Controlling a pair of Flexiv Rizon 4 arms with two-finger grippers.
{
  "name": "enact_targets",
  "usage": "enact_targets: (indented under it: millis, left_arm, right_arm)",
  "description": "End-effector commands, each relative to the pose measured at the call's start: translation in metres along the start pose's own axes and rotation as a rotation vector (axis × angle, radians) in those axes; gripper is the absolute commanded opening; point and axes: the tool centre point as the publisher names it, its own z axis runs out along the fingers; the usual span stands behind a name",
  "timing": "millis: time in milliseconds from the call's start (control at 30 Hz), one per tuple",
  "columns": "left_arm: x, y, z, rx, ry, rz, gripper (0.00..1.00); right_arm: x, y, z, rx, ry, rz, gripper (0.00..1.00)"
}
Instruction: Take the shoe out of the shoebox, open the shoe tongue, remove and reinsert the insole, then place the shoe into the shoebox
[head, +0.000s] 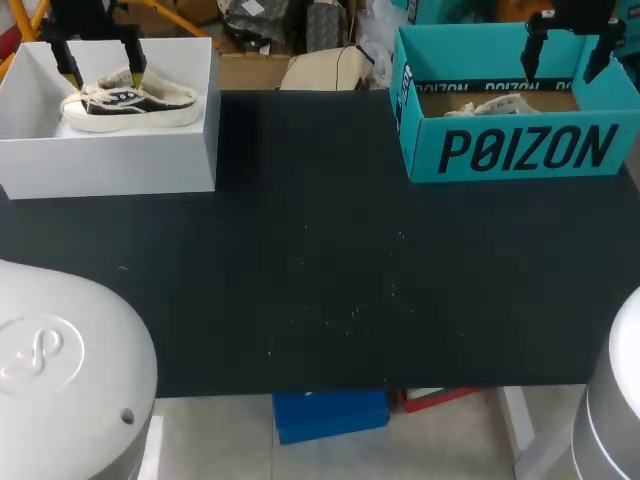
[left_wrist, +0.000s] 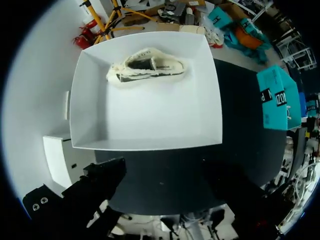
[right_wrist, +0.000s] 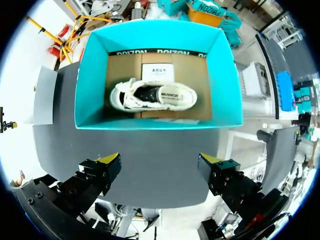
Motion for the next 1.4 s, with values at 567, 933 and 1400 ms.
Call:
enact_targets:
  millis: [567,933,1400]
  left_arm:
    - [0.004,0.027,-0.043,0.235,0.214,1.174,1.00]
    - [0.004,0.027,-0.043,0.235,0.214,1.174,1.00]
    - [-0.032,-0.018,-0.022,0.042,0.127,1.273,0.89]
  right_arm:
    - [0.000,0.000,0.000,0.000,0.000,0.000,1.00]
    - [0.000,0.000,0.000,0.000,0.000,0.000,1.00]
    - [0.000,0.000,0.000,0.000,0.000,0.000,1.00]
